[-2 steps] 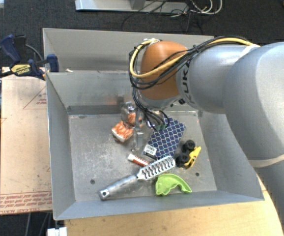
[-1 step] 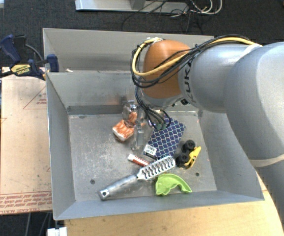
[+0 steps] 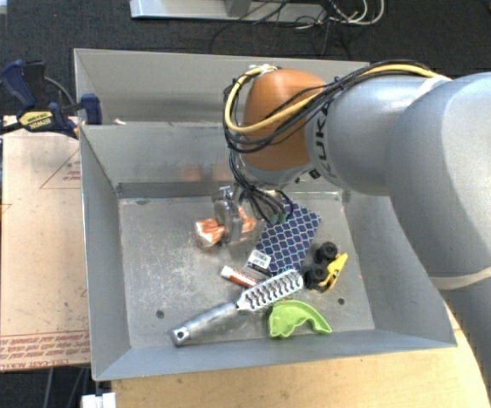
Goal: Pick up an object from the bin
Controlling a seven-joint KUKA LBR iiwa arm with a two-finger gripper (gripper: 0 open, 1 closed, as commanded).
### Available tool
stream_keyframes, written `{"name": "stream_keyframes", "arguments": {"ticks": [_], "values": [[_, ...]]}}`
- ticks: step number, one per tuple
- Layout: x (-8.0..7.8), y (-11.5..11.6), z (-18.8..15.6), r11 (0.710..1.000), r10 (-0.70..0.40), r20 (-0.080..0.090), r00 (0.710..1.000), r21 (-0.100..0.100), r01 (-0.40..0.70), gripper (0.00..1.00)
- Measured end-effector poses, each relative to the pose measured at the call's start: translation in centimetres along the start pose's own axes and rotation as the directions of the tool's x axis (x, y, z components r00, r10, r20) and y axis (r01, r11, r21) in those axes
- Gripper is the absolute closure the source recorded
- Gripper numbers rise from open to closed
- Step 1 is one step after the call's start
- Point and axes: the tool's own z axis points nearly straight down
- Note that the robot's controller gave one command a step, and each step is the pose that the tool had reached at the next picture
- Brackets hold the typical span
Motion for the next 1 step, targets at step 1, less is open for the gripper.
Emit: {"name": "stream_keyframes", "arguments": {"ticks": [1], "values": [[0.00, 0.00, 0.00, 1.000, 0.000, 0.000, 1.000, 0.000, 0.000, 1.00]]}}
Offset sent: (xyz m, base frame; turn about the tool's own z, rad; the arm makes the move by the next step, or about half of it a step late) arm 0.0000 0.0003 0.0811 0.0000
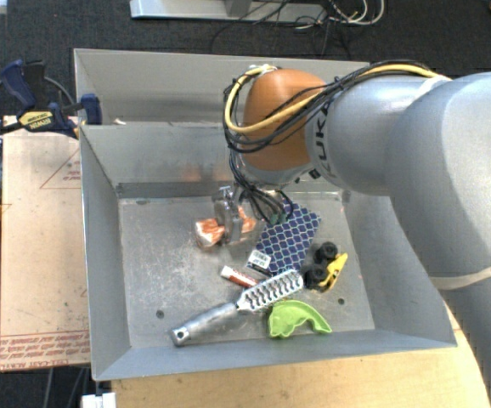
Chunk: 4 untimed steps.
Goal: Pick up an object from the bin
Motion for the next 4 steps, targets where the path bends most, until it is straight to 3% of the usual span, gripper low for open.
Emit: {"name": "stream_keyframes", "arguments": {"ticks": [2, 4], "values": [[0.3, 0.1, -2.2, 1.000, 0.001, -0.010, 1.000, -0.001, -0.001, 1.00], [0.0, 0.1, -5.3, 1.000, 0.000, 0.001, 1.000, -0.001, 0.000, 1.00]]}}
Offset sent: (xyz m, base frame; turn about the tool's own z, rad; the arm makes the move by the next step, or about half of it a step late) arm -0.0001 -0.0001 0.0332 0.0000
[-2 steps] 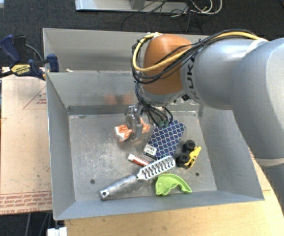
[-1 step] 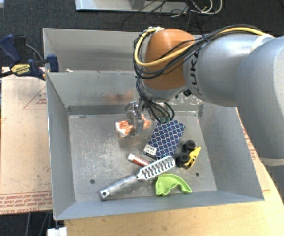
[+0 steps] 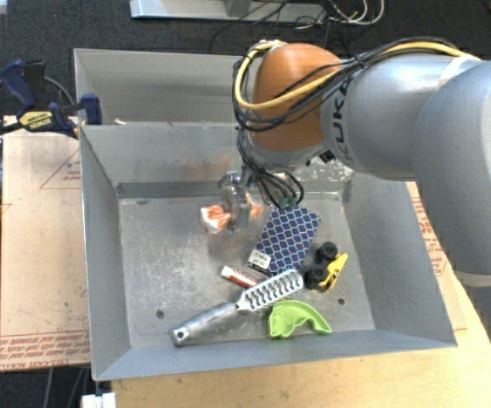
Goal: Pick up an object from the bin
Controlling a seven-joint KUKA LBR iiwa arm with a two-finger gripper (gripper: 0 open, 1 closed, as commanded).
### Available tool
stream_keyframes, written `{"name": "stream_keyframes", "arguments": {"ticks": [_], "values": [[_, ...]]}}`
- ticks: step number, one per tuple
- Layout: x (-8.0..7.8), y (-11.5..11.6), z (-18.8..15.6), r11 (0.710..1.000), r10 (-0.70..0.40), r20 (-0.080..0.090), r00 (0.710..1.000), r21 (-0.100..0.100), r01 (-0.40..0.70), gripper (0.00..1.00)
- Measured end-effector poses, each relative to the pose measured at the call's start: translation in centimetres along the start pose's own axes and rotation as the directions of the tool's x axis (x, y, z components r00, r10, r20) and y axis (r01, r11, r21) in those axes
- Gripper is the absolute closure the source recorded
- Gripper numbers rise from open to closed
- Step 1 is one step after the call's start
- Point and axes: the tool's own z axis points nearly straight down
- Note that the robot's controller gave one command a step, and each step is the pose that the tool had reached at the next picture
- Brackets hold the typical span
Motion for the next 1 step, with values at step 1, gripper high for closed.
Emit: {"name": "stream_keyframes", "arguments": {"ticks": [1], "values": [[-0.04, 0.01, -0.74, 1.000, 0.000, 0.001, 1.000, 0.000, 0.000, 1.00]]}}
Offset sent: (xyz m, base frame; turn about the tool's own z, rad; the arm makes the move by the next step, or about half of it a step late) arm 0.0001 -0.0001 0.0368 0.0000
